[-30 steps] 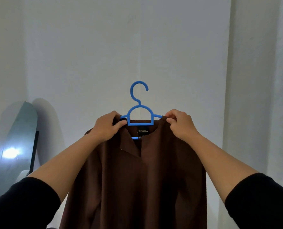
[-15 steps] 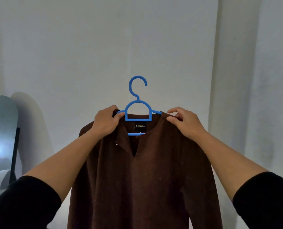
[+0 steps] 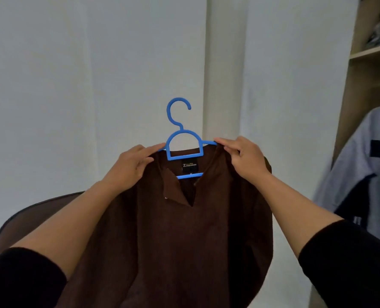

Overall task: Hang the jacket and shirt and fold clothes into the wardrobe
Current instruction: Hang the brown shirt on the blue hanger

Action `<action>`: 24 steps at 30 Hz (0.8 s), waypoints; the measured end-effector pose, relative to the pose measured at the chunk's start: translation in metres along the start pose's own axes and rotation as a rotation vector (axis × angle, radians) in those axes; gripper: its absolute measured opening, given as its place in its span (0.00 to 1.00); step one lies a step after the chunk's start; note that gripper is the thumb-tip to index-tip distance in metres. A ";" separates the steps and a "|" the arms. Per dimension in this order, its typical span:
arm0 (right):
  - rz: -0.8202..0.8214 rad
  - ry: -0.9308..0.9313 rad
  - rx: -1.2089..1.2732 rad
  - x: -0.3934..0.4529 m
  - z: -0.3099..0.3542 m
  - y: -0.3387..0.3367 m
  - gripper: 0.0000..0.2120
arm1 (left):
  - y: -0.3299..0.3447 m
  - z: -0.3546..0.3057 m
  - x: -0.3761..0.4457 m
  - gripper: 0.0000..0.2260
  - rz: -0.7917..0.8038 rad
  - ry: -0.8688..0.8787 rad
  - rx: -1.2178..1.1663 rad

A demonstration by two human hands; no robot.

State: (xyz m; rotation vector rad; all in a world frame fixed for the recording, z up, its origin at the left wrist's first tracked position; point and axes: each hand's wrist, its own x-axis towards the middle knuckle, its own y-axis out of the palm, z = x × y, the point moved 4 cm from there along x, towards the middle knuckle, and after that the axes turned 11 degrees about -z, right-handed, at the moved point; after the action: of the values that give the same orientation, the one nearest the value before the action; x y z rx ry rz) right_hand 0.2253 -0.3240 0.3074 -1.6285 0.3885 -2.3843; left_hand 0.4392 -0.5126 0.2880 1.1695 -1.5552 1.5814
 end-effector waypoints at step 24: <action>-0.292 -0.001 -0.525 0.096 -0.299 -0.202 0.16 | 0.324 -0.203 0.185 0.12 -0.200 0.051 -0.149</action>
State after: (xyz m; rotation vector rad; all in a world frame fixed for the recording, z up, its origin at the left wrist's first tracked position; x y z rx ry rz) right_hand -0.0961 -0.1400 0.3563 -2.0207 0.8955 -2.6441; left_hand 0.0394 -0.3768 0.3322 1.1551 -1.4480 1.3320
